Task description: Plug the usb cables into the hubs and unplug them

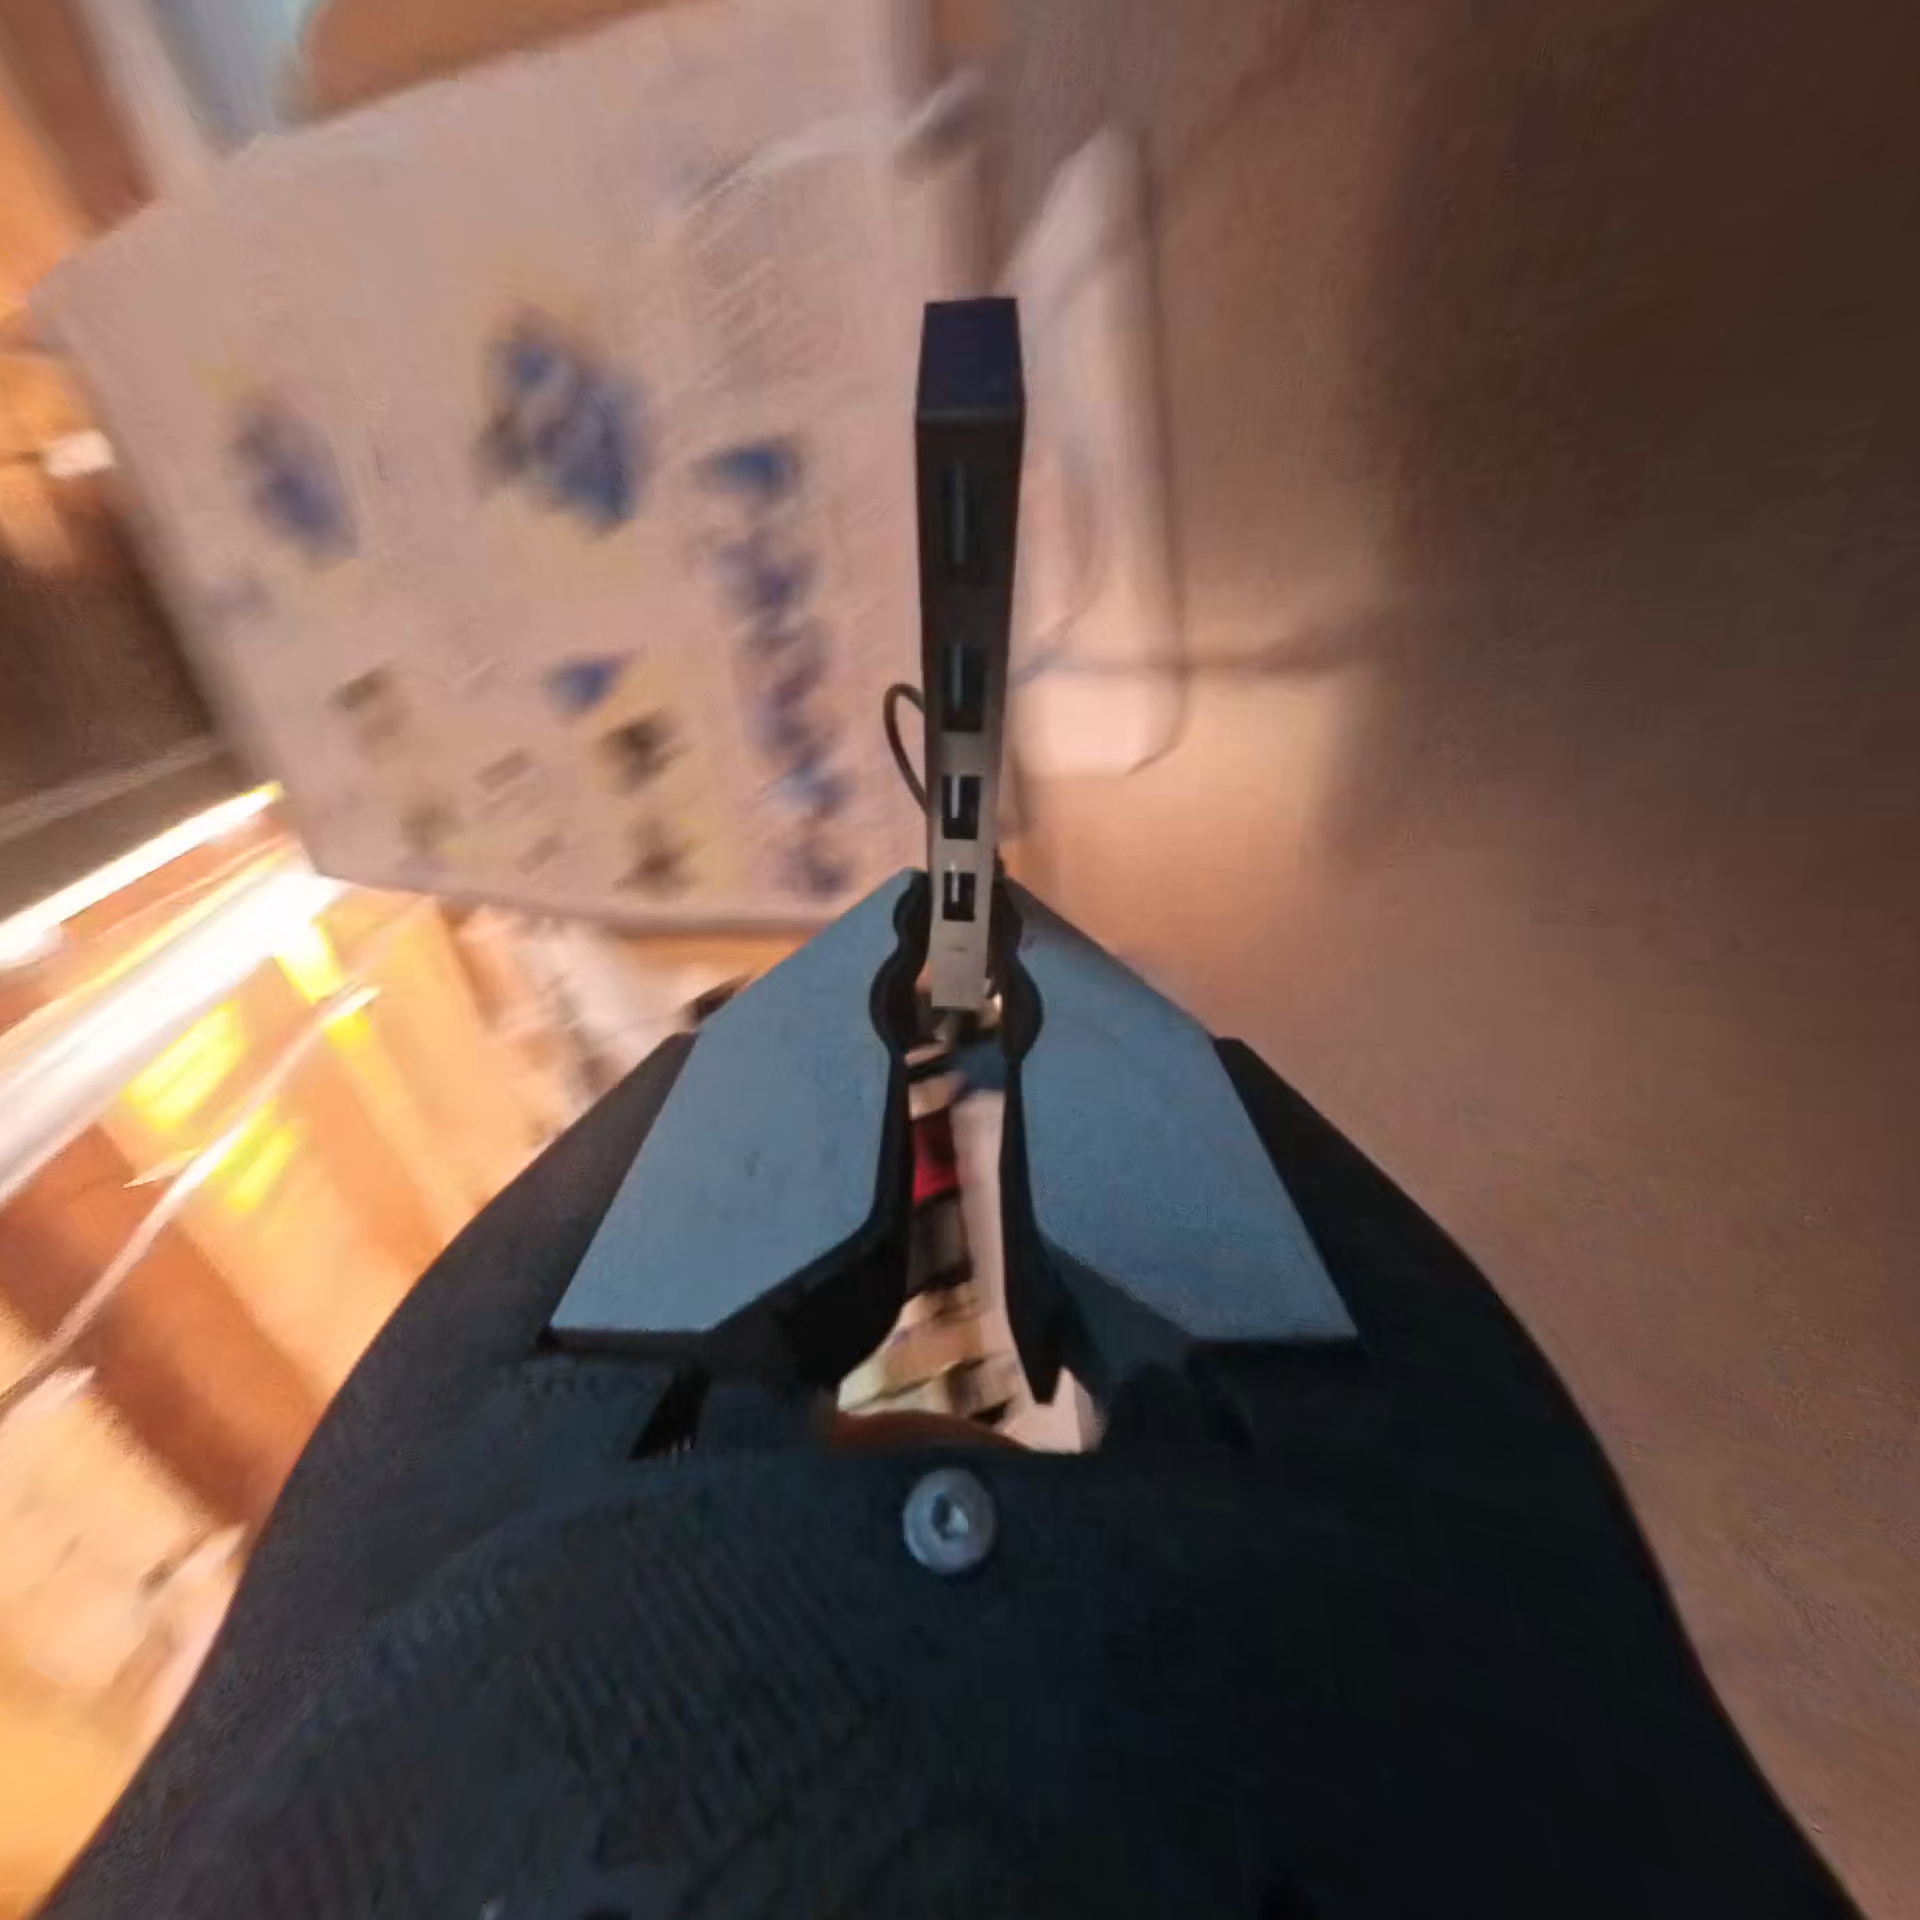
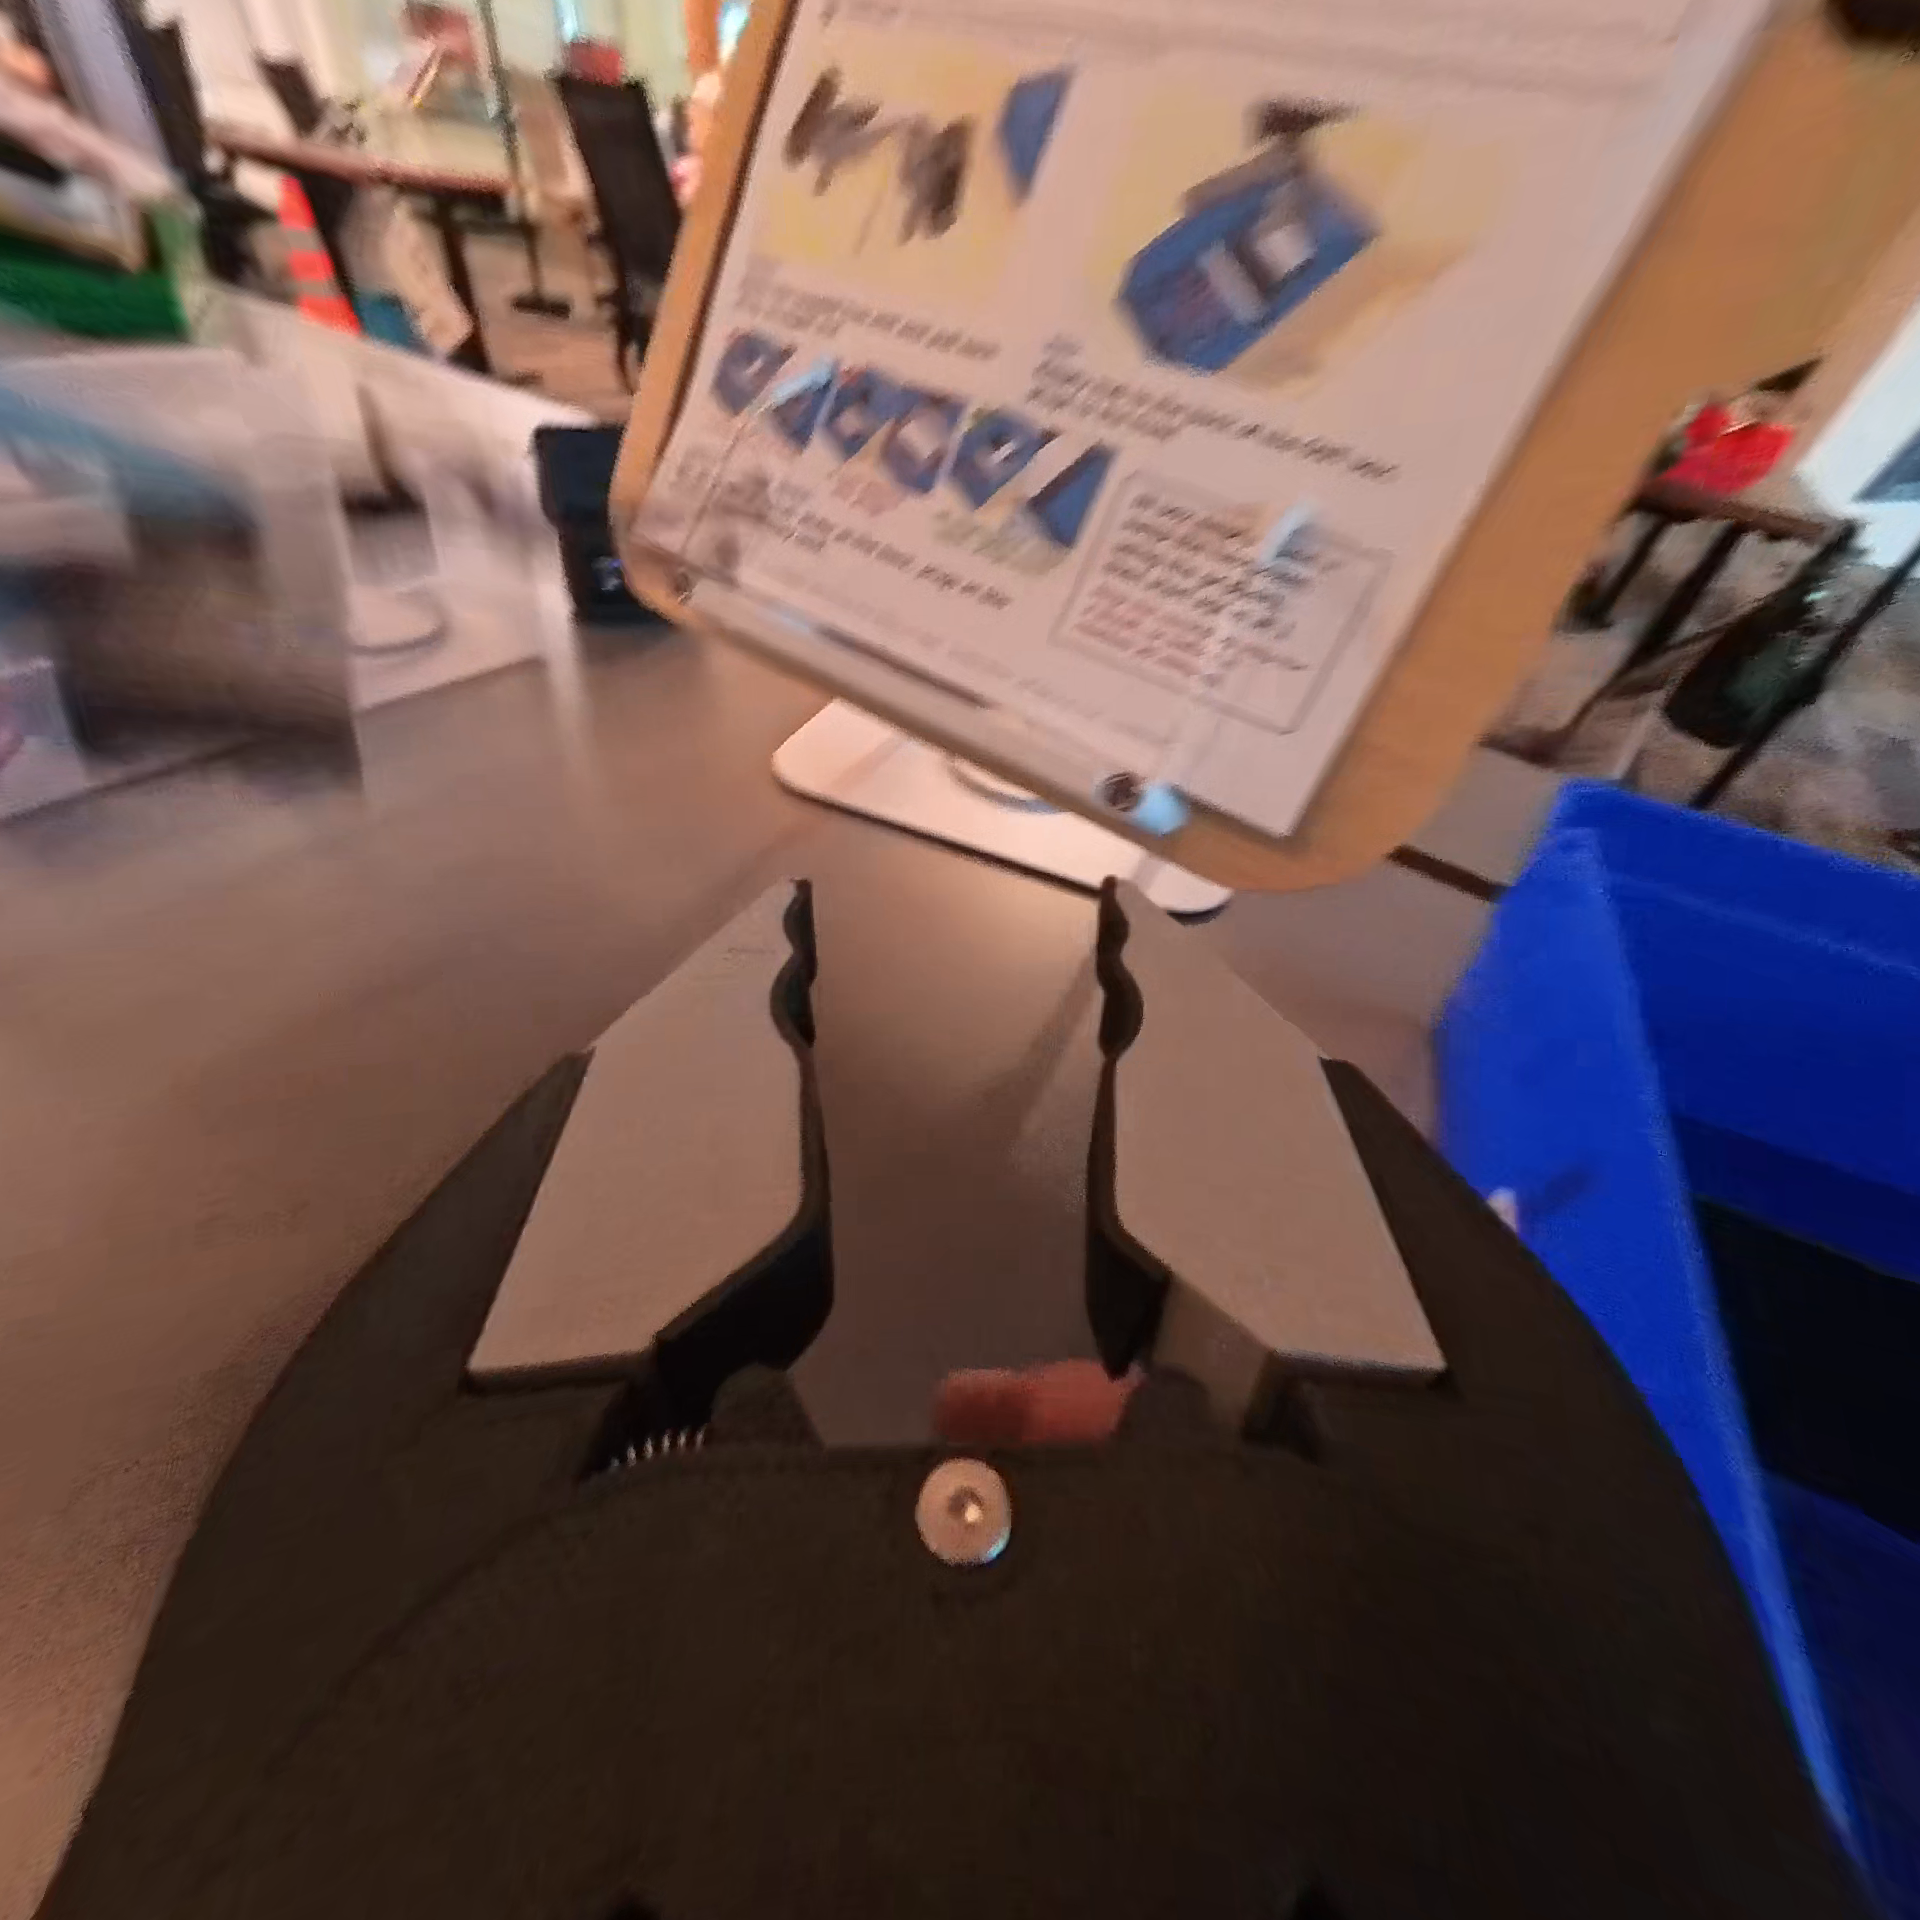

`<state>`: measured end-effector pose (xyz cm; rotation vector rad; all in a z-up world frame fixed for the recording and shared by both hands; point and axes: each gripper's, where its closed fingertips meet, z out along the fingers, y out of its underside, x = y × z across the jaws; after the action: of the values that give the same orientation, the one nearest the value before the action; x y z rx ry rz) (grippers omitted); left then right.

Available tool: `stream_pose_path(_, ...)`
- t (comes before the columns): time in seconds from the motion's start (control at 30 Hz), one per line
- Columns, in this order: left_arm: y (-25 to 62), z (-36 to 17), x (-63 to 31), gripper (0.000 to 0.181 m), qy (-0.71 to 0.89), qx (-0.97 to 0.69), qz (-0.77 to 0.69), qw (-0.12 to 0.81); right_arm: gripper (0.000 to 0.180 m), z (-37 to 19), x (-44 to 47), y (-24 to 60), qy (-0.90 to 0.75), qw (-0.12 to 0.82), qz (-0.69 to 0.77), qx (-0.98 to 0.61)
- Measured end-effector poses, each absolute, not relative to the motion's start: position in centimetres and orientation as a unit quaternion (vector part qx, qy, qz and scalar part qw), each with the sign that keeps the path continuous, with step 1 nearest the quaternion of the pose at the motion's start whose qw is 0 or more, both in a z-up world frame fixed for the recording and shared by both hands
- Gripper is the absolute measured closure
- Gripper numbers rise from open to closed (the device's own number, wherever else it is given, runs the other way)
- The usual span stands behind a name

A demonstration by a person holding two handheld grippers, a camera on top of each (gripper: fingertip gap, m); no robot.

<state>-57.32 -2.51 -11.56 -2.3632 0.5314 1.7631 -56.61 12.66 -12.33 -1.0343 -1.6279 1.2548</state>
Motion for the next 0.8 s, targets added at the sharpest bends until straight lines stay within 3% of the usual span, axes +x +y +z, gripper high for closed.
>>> stream_pose_path(0.1,1.0,-20.1,-54.8,0.172,0.192,-0.848,0.488,0.077,0.128,-11.8,-56.4,15.0,-0.627,0.442,0.490,-0.414)
stream_pose_path(0.2,2.4,-23.3,-53.0,0.165,0.162,-0.890,0.411,0.113,0.127,-12.9,-56.7,15.7,-0.635,0.446,0.470,-0.420)
stream_pose_path(0.3,2.2,-21.6,-52.1,0.119,0.084,-0.914,0.347,0.190,0.121,-14.1,-57.3,14.9,-0.652,0.415,0.470,-0.427)
stream_pose_path(0.37,-0.1,-19.2,-51.8,0.110,0.038,-0.925,0.299,0.230,0.119,-14.6,-57.3,14.3,-0.661,0.398,0.472,-0.426)
stream_pose_path(0.5,-10.1,-12.6,-54.0,0.124,-0.049,-0.930,0.233,0.281,0.119,-14.7,-57.2,13.7,-0.672,0.393,0.467,-0.420)
stream_pose_path(0.6,-19.8,-10.3,-57.0,0.139,-0.048,-0.940,0.224,0.252,0.119,-14.6,-57.0,13.1,-0.675,0.378,0.477,-0.417)
stream_pose_path(0.8,-31.3,-18.0,-62.2,0.136,-0.025,-0.980,0.176,0.090,0.119,-15.7,-57.0,12.0,-0.690,0.358,0.472,-0.416)
